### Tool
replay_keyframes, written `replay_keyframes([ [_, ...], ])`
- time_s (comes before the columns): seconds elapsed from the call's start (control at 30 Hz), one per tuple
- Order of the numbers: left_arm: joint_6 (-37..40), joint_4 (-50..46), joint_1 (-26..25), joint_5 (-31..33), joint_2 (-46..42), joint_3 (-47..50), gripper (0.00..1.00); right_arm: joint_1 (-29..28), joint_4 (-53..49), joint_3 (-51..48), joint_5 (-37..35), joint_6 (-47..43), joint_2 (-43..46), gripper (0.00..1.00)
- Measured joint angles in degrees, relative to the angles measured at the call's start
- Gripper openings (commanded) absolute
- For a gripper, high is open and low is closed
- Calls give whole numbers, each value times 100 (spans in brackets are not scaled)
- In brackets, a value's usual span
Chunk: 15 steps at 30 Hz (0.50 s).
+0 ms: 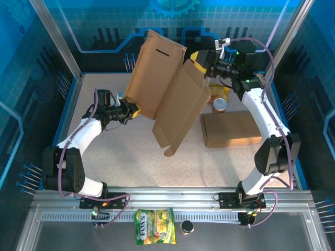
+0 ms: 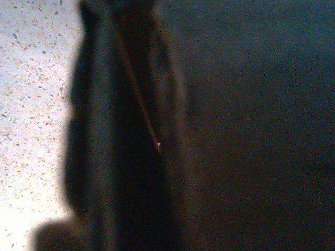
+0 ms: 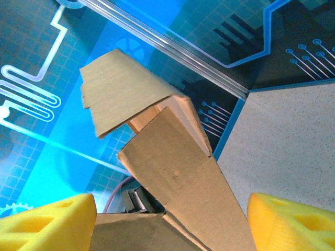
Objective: Fold the paper box
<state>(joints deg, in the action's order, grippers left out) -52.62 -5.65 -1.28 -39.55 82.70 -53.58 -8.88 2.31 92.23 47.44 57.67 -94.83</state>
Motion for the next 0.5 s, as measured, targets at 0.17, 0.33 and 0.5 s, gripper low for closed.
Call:
replay_keyframes([
  [0.17, 0, 2, 0, -101, 35, -59, 0, 7, 153, -61, 114, 50, -140, 77],
  [0.33, 2, 0, 0, -219, 79, -111, 0, -7, 378, 192, 262, 173, -535, 77],
  [0.5, 4, 0, 0, -260, 85, -111, 0, -74, 435, 306, 278, 214, -715, 77],
])
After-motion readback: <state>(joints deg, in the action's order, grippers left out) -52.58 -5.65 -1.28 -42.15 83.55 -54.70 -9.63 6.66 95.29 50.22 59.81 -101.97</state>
